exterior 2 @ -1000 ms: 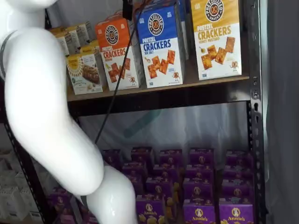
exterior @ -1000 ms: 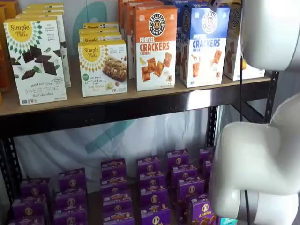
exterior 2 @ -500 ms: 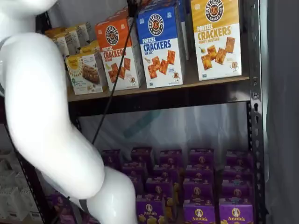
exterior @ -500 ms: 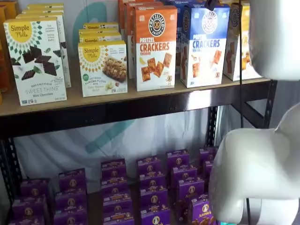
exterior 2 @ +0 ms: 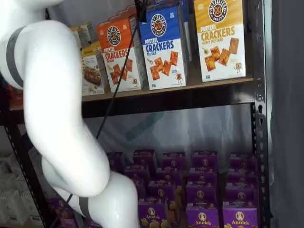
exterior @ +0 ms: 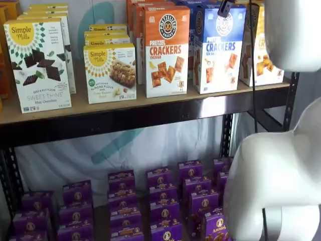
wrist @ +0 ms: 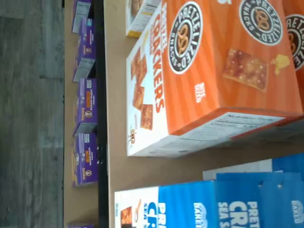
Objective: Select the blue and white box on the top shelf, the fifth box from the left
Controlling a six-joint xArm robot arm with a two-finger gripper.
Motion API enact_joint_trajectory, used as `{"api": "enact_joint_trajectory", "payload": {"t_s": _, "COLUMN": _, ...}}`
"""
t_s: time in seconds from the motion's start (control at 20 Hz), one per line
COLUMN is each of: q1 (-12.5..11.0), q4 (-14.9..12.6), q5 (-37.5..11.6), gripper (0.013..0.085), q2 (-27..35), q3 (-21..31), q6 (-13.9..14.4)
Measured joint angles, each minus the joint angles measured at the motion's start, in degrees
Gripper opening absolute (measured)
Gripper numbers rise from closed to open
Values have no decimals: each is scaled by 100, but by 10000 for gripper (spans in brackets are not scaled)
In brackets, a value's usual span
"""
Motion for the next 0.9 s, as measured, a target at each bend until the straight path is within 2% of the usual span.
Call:
{"api": "enact_joint_trajectory", "payload": {"t_s": 0.35, "q1": 87, "q4": -126, "q5": -105, "gripper": 850, "q2": 243, "q3": -148, "q6": -1}}
{"api": "enact_joint_trajectory", "payload": {"t_s": 0.7, "q1": 72, "q4": -227, "q5": 134, "gripper": 850, "q2": 633, "q3": -582, "q6": -30}}
{"api": "enact_joint_trajectory", "payload": {"t_s": 0.9, "q1": 68, "q4": -407, "q5": 354, "gripper": 850, "q2": 918, "q3": -933, "q6": -85}}
